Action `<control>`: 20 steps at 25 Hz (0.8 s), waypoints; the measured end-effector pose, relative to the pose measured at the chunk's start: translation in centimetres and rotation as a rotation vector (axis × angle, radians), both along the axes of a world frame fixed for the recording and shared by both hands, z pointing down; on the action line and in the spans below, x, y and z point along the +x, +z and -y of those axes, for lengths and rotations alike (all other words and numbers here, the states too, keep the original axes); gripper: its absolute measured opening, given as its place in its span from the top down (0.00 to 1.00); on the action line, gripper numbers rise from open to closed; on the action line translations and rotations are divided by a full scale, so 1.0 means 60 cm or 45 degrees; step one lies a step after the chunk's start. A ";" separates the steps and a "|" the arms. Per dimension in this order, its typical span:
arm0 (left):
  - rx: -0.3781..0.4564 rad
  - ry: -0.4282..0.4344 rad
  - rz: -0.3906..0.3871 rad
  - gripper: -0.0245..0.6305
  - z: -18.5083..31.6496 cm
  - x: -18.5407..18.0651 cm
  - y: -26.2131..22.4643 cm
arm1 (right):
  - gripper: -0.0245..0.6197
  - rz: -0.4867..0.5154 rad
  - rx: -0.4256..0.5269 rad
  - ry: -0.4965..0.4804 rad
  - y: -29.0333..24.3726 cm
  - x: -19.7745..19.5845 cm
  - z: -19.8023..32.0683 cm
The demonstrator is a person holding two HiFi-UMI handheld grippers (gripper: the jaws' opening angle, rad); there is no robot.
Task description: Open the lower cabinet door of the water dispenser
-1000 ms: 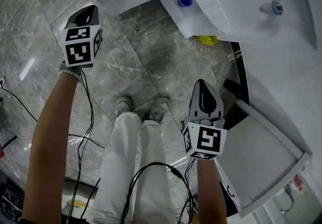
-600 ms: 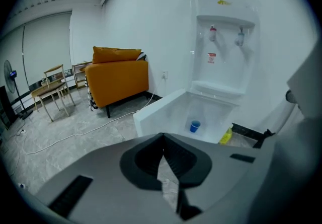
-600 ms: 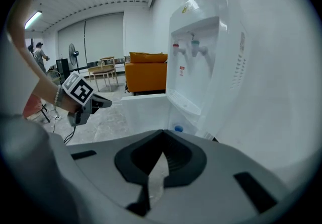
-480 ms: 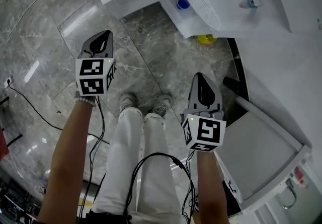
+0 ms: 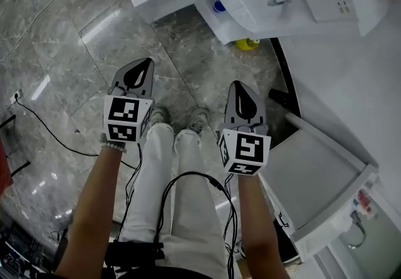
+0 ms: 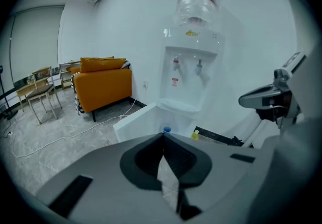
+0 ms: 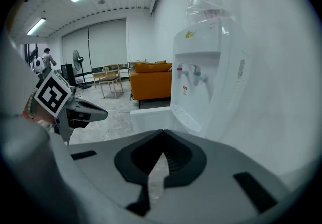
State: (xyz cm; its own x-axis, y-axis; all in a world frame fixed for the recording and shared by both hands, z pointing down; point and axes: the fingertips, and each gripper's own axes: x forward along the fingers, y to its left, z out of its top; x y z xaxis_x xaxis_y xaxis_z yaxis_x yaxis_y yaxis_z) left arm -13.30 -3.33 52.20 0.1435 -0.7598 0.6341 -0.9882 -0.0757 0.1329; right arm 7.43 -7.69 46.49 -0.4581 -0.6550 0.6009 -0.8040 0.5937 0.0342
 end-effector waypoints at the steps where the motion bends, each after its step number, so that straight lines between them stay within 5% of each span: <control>1: 0.005 0.010 0.002 0.94 -0.005 0.005 -0.016 | 0.95 0.005 0.001 -0.010 -0.011 -0.004 -0.003; 20: 0.183 0.189 0.066 0.94 -0.040 0.060 -0.320 | 0.95 0.102 0.047 -0.069 -0.229 -0.022 -0.048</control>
